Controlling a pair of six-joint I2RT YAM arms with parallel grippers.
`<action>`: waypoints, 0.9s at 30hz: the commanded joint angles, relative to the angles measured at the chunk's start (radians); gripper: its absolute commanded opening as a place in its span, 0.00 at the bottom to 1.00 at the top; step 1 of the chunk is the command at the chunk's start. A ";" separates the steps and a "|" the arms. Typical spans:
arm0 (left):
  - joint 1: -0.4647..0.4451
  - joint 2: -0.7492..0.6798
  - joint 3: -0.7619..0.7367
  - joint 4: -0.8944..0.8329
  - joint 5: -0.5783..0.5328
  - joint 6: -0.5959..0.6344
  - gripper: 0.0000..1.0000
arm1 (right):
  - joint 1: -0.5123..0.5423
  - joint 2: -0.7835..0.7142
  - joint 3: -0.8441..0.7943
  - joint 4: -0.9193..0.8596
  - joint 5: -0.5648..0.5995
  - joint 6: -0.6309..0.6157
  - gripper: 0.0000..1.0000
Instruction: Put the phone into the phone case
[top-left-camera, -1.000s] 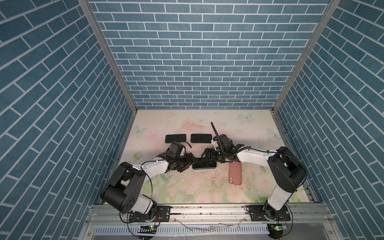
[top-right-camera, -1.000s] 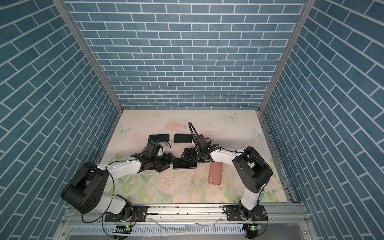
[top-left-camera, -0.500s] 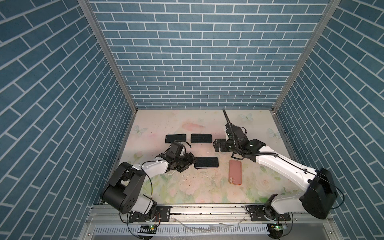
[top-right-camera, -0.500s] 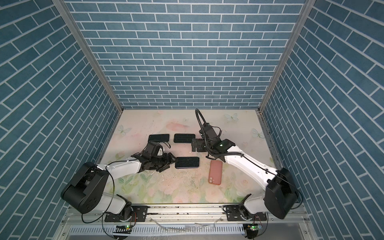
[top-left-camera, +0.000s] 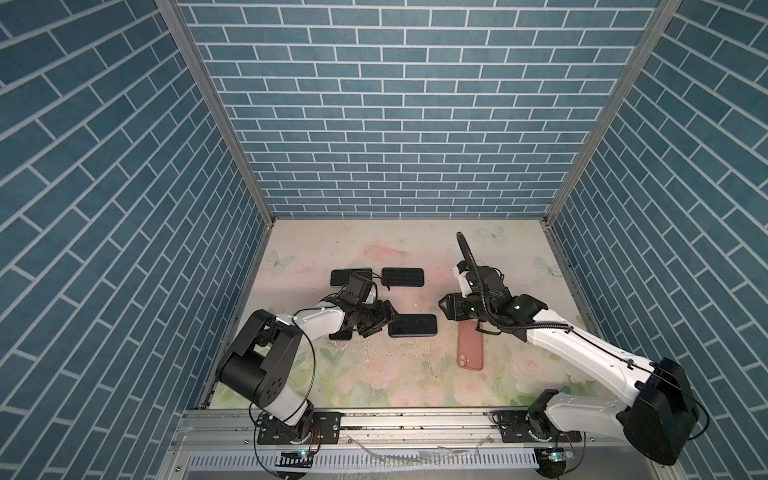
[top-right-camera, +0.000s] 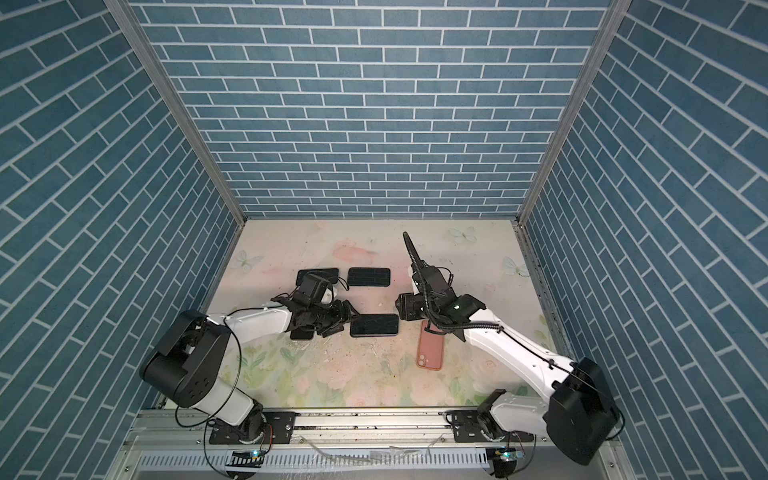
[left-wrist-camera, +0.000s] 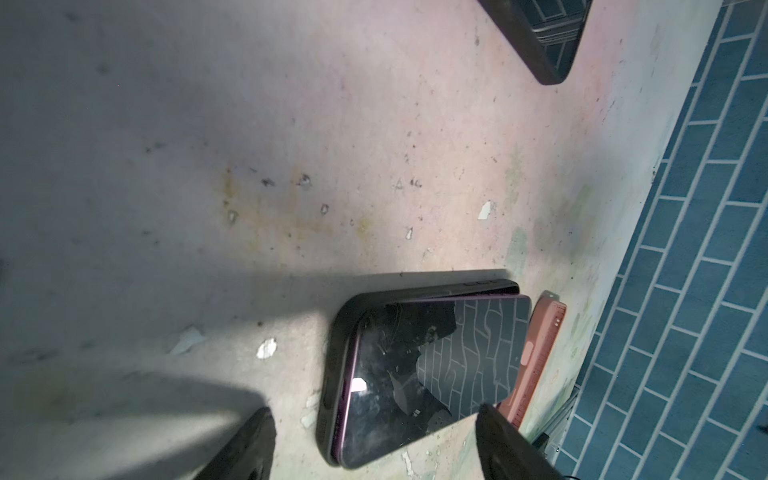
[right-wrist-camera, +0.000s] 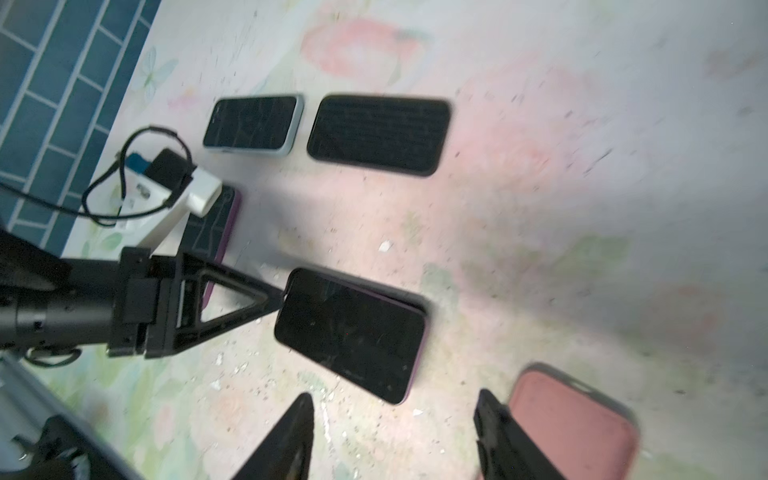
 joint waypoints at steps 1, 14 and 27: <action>-0.004 0.030 0.034 -0.048 0.008 0.028 0.78 | 0.004 0.057 -0.021 -0.043 -0.196 0.021 0.58; -0.005 0.062 0.060 -0.071 -0.007 0.027 0.76 | 0.003 0.223 -0.161 0.230 -0.272 0.059 0.62; -0.011 0.093 0.050 -0.064 -0.016 0.027 0.62 | -0.006 0.274 -0.170 0.353 -0.255 0.052 0.57</action>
